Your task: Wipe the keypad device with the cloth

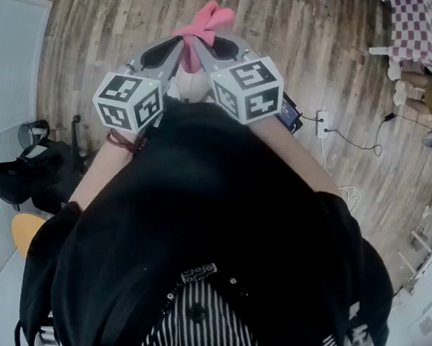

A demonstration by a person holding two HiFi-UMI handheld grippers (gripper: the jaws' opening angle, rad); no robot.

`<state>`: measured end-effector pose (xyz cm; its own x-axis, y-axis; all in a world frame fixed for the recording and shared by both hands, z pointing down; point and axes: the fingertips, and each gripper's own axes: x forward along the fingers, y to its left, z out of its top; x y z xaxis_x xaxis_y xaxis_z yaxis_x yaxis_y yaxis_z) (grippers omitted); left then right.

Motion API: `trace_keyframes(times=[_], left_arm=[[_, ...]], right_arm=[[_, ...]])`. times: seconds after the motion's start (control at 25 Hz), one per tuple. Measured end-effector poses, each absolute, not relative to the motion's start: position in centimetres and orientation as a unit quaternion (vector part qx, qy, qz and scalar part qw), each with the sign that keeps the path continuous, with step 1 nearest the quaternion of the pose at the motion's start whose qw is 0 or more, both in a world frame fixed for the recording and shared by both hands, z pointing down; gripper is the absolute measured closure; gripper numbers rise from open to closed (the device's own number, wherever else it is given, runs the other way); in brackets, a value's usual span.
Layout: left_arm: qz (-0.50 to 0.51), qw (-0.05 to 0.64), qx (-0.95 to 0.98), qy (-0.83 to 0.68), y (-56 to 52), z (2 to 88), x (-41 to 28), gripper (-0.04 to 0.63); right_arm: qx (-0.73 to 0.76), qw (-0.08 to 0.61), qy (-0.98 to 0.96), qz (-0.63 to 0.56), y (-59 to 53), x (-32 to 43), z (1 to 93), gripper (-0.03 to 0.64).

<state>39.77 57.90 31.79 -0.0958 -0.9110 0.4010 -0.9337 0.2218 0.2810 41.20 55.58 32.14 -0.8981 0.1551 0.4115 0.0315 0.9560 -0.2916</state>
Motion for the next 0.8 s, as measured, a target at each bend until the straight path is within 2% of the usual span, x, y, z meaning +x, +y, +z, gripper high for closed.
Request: trace_keyframes(times=[0.2,0.8], left_arm=[[0.001,0.244,0.631,-0.736,57.0,30.6,41.1,0.595],[0.035,0.244,0.666,-0.704,52.7,31.3,46.9,0.595]], right_arm=[[-0.038,0.215,-0.965,0.145,54.6,43.1,31.6,0.586],[-0.036,0.185,-0.96,0.206,51.5,47.6,31.8,0.586]])
